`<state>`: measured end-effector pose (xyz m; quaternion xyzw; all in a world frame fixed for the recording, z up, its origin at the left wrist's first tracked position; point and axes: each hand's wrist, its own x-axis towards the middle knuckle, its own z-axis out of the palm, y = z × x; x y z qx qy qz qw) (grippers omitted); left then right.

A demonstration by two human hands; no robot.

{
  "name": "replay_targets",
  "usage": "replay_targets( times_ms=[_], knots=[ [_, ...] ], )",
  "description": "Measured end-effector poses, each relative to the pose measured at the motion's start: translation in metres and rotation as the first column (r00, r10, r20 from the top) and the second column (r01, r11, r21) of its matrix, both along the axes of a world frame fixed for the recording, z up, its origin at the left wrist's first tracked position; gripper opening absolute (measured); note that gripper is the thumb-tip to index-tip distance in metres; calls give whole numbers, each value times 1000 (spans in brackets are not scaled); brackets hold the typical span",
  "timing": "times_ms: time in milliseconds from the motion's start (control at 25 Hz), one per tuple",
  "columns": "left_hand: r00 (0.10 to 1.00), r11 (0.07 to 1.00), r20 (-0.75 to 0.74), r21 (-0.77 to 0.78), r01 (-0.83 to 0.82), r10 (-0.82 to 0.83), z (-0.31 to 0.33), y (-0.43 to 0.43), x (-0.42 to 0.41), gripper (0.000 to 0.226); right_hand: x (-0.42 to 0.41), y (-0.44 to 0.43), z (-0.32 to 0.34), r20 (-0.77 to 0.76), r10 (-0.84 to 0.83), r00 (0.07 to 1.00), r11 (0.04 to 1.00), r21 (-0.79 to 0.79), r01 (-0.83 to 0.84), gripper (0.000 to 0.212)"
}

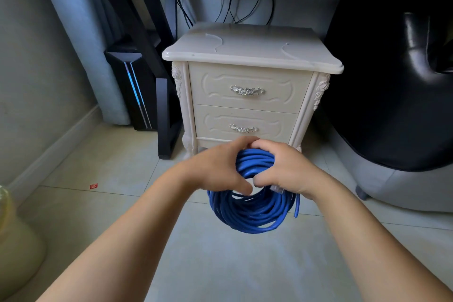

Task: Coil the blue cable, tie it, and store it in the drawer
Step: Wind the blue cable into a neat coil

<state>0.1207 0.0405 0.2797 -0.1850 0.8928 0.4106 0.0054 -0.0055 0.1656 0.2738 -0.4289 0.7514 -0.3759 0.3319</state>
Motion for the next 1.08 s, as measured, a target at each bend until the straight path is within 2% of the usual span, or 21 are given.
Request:
replay_targets(
  times_ms=[80,160,240,320,520,640,760,840,920,1000,1080],
  knots=[
    [999,994,34,-109,-10,14,-7,5,-3,79,1,-2,0,-91,2,996,999,37,1,53],
    [994,994,-23,-36,-106,105,-10,6,-5,65,-1,-2,2,-102,-8,995,1000,10,9,60],
    [976,974,-88,131,-187,199,-9,1,-7,48,-8,1,9,117,-19,993,994,-102,31,62],
    [959,938,-117,266,-221,259,-8,-4,-6,39,-13,5,14,318,-12,948,977,-196,78,54],
    [938,873,-129,424,-240,320,-10,-7,-6,40,-22,7,9,192,84,978,989,-140,-57,89],
    [889,789,-128,529,-314,440,-14,-17,-8,41,-24,7,7,208,78,975,991,-123,-53,94],
    [857,704,-120,632,-324,502,-18,-21,-8,49,-19,-2,-5,97,-76,992,975,-202,94,82],
    [882,745,-133,599,-293,453,-19,-22,-7,50,-16,-9,-13,16,-173,985,950,-260,171,71],
    [927,837,-131,488,-249,352,-16,-24,-5,50,-19,-10,-15,-3,-203,979,940,-280,194,69],
    [955,896,-123,396,-203,271,-11,-26,-3,48,-22,-10,-13,-23,-170,985,949,-274,157,71],
    [963,916,-125,360,-179,238,-7,-26,-4,48,-21,-12,-10,-64,-102,993,967,-242,83,73]
  ],
)
